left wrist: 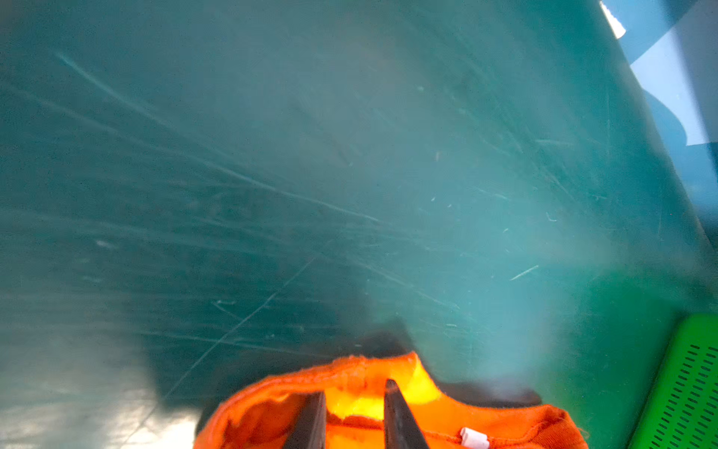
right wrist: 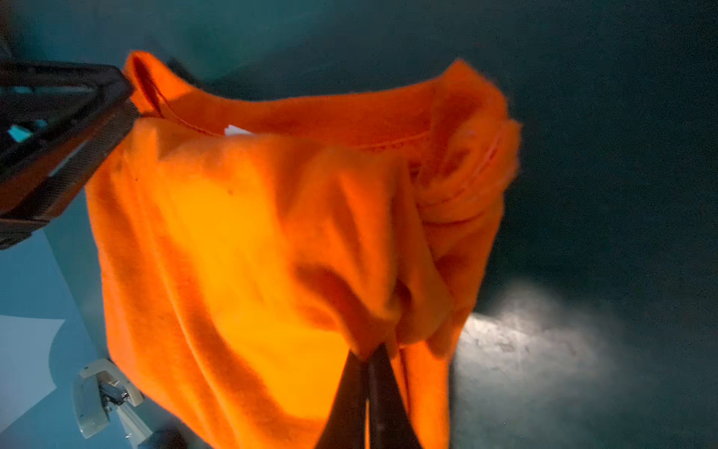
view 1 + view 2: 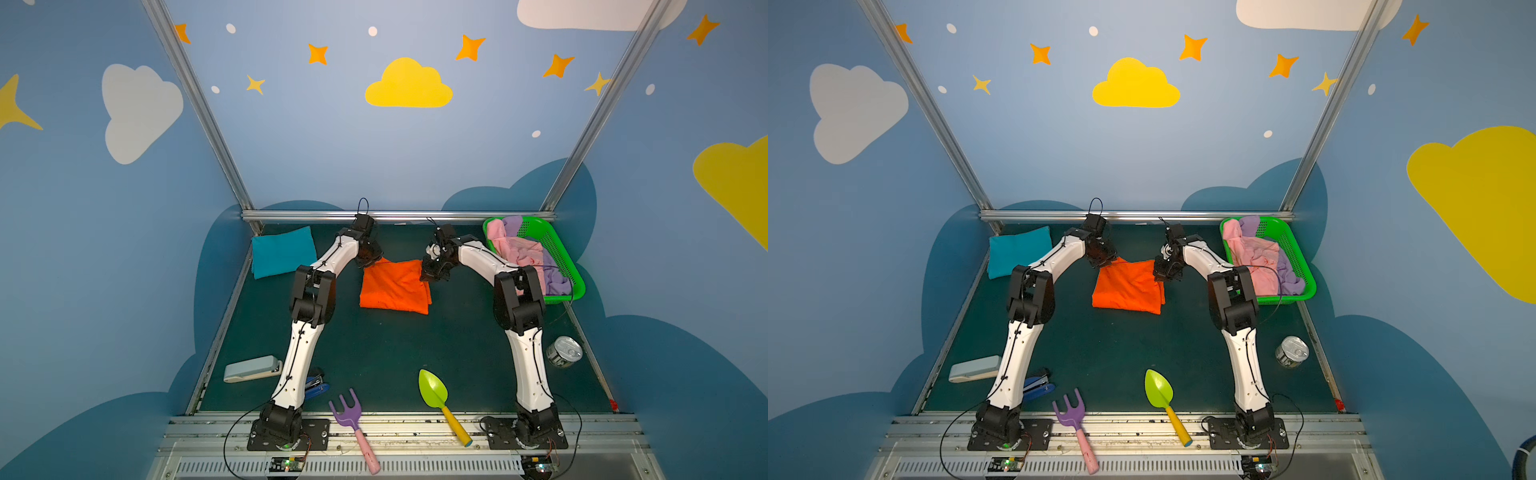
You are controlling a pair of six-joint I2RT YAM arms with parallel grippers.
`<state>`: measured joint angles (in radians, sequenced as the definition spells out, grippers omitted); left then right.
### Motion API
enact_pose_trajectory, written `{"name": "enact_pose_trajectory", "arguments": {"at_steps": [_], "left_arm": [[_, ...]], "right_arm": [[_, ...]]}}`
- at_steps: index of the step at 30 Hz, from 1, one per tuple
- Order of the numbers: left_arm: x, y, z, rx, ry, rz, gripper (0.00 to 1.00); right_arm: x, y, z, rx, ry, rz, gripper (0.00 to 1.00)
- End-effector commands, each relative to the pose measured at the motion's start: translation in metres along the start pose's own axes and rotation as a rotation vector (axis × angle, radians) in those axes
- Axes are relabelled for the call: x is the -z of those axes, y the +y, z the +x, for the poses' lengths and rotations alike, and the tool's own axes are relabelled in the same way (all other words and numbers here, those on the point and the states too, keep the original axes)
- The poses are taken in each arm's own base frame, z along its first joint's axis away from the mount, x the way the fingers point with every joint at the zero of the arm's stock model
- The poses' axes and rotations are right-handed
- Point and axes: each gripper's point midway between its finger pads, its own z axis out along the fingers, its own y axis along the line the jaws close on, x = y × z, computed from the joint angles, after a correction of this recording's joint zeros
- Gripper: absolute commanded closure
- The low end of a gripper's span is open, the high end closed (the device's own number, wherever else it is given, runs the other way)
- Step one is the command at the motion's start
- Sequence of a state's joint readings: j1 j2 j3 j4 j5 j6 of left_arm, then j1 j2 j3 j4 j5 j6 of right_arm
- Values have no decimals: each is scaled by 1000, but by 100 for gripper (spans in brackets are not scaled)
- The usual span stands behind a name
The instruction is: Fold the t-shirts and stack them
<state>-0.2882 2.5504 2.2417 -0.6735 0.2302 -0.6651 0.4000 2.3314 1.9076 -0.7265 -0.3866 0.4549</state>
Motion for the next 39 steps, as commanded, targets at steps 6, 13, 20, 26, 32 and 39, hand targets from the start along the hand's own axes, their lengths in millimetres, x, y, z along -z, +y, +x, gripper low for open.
{"name": "enact_pose_trajectory", "arguments": {"at_steps": [6,13,20,26,32,39], "left_arm": [[-9,26,5,-8,7,-89,73],[-19,37,9,-10,13,-123,75],[-27,47,12,-14,22,-154,75],[-19,40,5,-24,9,-152,76],[27,8,-19,-60,-69,-102,73],[92,-21,-33,-94,-163,-53,63]], "right_arm": [[50,-13,4,-9,-101,82,100],[40,-36,16,-54,-78,126,100],[6,-60,23,-120,-4,134,89],[7,-61,22,-139,1,114,67],[42,-47,24,-104,-60,98,62],[61,-19,55,0,-69,93,63]]}}
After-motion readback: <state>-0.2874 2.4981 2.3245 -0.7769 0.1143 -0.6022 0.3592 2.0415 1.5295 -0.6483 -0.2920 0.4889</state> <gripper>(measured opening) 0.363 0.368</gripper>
